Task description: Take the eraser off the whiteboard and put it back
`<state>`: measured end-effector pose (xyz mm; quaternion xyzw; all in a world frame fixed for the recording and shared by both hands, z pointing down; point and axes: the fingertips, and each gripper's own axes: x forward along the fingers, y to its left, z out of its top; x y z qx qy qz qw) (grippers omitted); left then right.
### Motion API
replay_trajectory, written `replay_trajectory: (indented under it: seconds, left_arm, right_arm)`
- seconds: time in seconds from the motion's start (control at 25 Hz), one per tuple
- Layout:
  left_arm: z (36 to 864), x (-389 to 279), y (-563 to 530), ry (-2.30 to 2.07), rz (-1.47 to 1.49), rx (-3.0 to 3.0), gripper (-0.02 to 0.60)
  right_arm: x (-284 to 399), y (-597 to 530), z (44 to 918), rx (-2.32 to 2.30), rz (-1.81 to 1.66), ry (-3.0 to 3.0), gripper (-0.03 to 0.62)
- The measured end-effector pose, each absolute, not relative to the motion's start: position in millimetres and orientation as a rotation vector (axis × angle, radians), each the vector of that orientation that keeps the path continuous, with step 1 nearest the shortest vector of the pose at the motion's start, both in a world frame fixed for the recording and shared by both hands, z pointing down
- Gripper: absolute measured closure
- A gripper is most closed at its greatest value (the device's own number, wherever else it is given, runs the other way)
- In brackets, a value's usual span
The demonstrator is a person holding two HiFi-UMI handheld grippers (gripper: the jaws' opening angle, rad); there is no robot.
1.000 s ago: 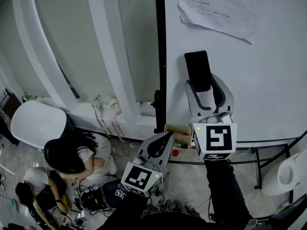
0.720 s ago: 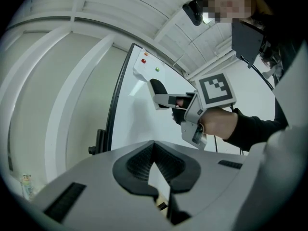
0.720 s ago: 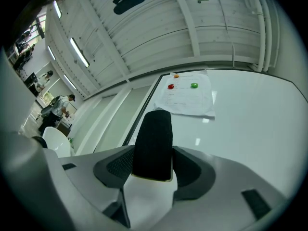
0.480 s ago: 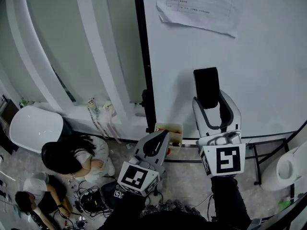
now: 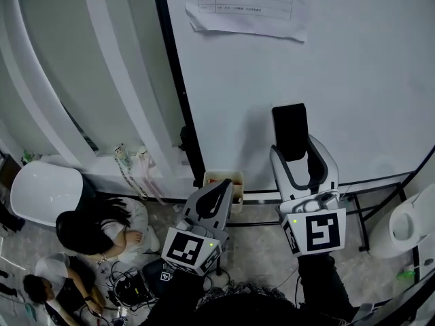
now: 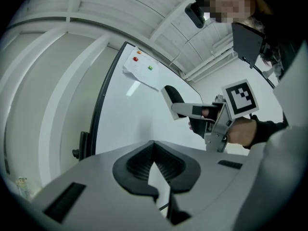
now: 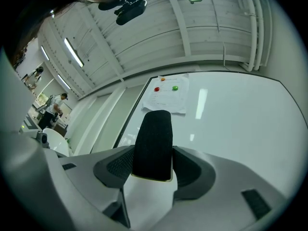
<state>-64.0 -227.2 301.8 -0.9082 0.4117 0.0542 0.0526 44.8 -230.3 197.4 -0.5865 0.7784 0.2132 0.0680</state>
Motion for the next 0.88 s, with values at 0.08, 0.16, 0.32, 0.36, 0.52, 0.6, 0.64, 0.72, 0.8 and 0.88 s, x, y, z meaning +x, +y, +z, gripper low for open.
replay_trajectory:
  seconds: [0.08, 0.16, 0.32, 0.36, 0.52, 0.6, 0.64, 0.72, 0.8, 0.88]
  left_arm:
    - [301, -60, -227, 1.249, 0.161, -2.758, 0.58]
    - [300, -56, -226, 1.239, 0.166, -2.755, 0.58]
    - [300, -48, -224, 1.22, 0.151, -2.758, 0.58]
    - [301, -46, -224, 1.214, 0.141, -2.757, 0.58]
    - [301, -38, -222, 1.183, 0.122, -2.76, 0.58]
    - [304, -35, -222, 1.173, 0.098, -2.765, 0.58]
    - [304, -34, -221, 1.168, 0.087, -2.765, 0.58]
    - [305, -32, -221, 1.161, 0.078, -2.763, 0.58]
    - [306, -32, -221, 1.16, 0.073, -2.761, 0.58]
    - [306, -32, -223, 1.165, 0.071, -2.757, 0.58]
  right_arm:
    - [49, -227, 197, -1.765, 0.642, 2.338, 0.341]
    - [53, -224, 197, -1.758, 0.631, 2.337, 0.341]
    - [58, -220, 197, -1.756, 0.631, 2.339, 0.341]
    - [59, -219, 197, -1.758, 0.632, 2.339, 0.341]
    - [63, -219, 198, -1.763, 0.631, 2.336, 0.341]
    - [65, -220, 199, -1.763, 0.614, 2.336, 0.341]
    - [66, -220, 200, -1.761, 0.604, 2.336, 0.341]
    - [68, -221, 201, -1.762, 0.591, 2.334, 0.341]
    - [70, -222, 202, -1.768, 0.586, 2.332, 0.341]
    - [70, -223, 202, -1.772, 0.585, 2.331, 0.341]
